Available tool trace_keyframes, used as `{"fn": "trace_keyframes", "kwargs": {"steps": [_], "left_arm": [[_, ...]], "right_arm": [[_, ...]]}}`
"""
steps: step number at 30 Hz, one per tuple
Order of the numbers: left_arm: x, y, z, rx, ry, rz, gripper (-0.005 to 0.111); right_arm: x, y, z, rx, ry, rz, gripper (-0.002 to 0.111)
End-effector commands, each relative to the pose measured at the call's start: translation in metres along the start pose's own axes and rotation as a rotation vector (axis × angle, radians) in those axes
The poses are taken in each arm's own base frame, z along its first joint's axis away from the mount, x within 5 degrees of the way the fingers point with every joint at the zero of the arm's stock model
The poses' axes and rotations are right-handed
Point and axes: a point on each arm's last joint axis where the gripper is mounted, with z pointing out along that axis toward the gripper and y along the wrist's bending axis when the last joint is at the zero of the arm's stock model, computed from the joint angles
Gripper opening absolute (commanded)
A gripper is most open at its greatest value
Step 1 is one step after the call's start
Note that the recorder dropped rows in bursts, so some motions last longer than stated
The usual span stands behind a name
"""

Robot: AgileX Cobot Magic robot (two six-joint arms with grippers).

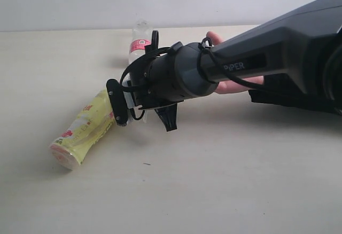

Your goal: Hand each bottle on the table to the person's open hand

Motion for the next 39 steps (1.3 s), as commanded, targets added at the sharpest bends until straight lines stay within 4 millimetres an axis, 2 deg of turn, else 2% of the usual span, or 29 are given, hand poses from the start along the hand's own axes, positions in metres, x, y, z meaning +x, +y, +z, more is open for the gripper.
{"fn": "trace_keyframes", "kwargs": {"steps": [1,6,11,13,16,18,23,29,39], "left_arm": [[0.0,0.0,0.0,0.002,-0.013,-0.008,0.0],[0.0,0.0,0.0,0.002,-0.013,-0.008,0.0],[0.0,0.0,0.0,0.002,-0.013,-0.008,0.0],[0.0,0.0,0.0,0.002,-0.013,-0.008,0.0],[0.0,0.0,0.0,0.002,-0.013,-0.008,0.0],[0.0,0.0,0.0,0.002,-0.013,-0.008,0.0],[0.0,0.0,0.0,0.002,-0.013,-0.008,0.0],[0.0,0.0,0.0,0.002,-0.013,-0.008,0.0],[0.0,0.0,0.0,0.002,-0.013,-0.008,0.0]], "right_arm": [[0.0,-0.003,0.0,0.033,0.003,-0.038,0.0],[0.001,-0.006,0.0,0.068,0.012,-0.079,0.016],[0.01,-0.009,0.002,0.072,0.07,-0.014,0.019],[0.018,-0.014,0.007,0.066,0.087,0.028,0.028],[0.027,-0.018,0.012,0.064,0.1,0.056,0.051],[0.03,-0.02,0.014,0.062,0.105,0.03,0.058],[0.027,-0.02,0.015,0.059,0.051,-0.05,0.059],[0.02,-0.022,0.015,0.076,-0.024,-0.076,0.066],[0.03,-0.025,0.02,0.072,0.007,-0.06,0.067]]}}
